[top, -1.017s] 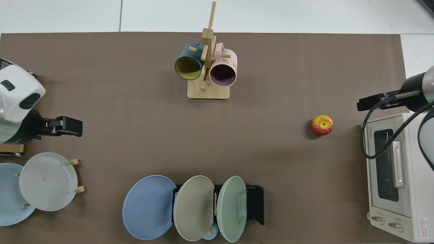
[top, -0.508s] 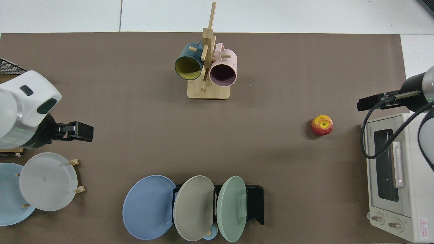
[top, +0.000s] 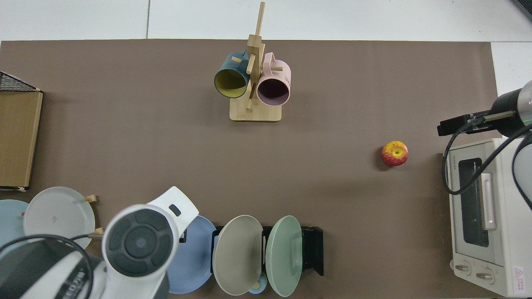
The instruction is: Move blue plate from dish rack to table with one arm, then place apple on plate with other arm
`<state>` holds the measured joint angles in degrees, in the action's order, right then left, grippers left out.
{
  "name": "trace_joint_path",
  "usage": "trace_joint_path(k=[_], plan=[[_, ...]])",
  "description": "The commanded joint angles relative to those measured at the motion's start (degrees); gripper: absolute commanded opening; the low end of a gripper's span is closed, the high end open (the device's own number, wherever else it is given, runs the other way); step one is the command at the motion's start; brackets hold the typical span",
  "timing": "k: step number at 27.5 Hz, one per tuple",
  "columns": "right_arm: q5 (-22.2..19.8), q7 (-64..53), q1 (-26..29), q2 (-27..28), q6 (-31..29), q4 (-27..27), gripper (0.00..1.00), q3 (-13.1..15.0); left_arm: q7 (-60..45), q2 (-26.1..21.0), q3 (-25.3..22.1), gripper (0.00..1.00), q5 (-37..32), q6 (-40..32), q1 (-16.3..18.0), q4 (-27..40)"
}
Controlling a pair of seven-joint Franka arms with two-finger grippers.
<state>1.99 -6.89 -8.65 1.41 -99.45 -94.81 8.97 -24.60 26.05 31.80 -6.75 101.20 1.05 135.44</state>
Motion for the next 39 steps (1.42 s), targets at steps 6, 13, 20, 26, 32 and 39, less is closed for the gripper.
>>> trace_joint_path(k=[6,13,20,26,32,39], plan=[[-0.41,1.35,-0.84,1.75,-14.44,-13.37,1.0,-0.36,-2.03,2.78,0.8,1.0,-0.9,9.88,0.44,10.89],[-0.58,1.0,-1.46,6.93,-19.99,-15.67,1.0,-0.36,-1.51,2.25,0.8,0.97,-0.81,10.24,0.62,10.9],[-1.28,1.0,-1.64,9.66,-26.23,-19.09,1.0,-0.27,-1.15,1.46,0.8,0.02,-0.72,9.71,0.79,10.28],[-1.2,1.53,-1.28,12.74,-27.64,-19.45,1.0,-0.27,-0.63,0.49,0.89,0.0,-0.72,9.54,0.88,9.14],[-1.02,2.32,-1.11,15.46,-29.49,-19.62,1.0,-0.27,-0.8,-0.12,2.9,0.0,-2.56,6.21,1.06,6.6],[-1.02,2.49,-1.11,16.96,-29.49,-19.97,1.0,-0.27,-2.91,-0.21,7.21,0.0,-5.03,-1.88,1.15,0.89]])
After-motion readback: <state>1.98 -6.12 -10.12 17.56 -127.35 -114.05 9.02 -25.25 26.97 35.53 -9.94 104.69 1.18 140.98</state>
